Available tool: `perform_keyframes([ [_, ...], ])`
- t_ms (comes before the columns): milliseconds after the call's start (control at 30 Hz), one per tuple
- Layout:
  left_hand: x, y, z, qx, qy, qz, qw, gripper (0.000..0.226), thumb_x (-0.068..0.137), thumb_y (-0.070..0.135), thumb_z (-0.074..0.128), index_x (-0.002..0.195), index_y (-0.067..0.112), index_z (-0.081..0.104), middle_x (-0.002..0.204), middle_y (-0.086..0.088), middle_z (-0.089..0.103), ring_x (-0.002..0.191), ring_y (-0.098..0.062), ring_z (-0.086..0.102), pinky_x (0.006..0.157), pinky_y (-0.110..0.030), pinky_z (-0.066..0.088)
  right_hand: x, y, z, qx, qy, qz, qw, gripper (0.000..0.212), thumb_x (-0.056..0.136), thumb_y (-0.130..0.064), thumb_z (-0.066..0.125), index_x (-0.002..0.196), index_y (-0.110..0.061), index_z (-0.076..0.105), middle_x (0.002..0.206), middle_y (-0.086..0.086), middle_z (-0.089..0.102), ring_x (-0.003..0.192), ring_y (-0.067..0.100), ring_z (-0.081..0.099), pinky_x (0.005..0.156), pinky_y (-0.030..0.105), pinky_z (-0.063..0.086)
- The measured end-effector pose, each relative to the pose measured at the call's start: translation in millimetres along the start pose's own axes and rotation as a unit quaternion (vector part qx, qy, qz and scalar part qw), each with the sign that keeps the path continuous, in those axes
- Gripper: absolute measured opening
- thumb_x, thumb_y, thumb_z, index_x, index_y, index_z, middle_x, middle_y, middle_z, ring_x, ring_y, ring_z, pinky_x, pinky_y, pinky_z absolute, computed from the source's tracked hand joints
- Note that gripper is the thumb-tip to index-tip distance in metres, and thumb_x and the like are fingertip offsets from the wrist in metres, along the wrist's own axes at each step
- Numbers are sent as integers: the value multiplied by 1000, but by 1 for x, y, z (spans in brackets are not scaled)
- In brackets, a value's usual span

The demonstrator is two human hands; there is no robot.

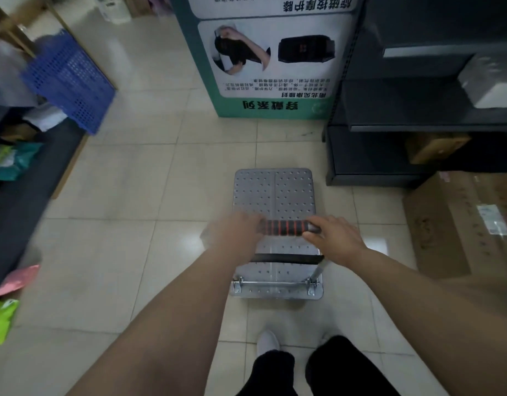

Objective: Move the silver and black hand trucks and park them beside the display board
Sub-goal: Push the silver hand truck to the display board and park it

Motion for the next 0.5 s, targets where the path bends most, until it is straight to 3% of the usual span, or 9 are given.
perform_keyframes([
  [200, 57, -26, -34, 31, -15, 12, 999, 34, 97, 38, 42, 130, 42, 35, 133, -5, 36, 120, -29, 35, 105, -57, 21, 57, -19, -7, 5, 12, 7, 1000, 30, 89, -53, 46, 115, -41, 51, 102, -2, 59, 92, 18, 44, 81, 36, 35],
  [500, 156, -15, -82, 30, -8, 26, 999, 31, 96, 39, 42, 127, 42, 36, 127, -5, 39, 115, -29, 37, 104, -56, 22, 156, -8, -56, 5, 6, 17, 1000, 30, 88, -52, 46, 117, -43, 50, 106, -3, 58, 104, 22, 48, 87, 37, 35],
])
Point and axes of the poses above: each hand's wrist, its own x-axis towards the middle knuckle, its own z-axis out of the palm, y = z × x, the point moved 6 cm from there along x, towards the middle knuckle
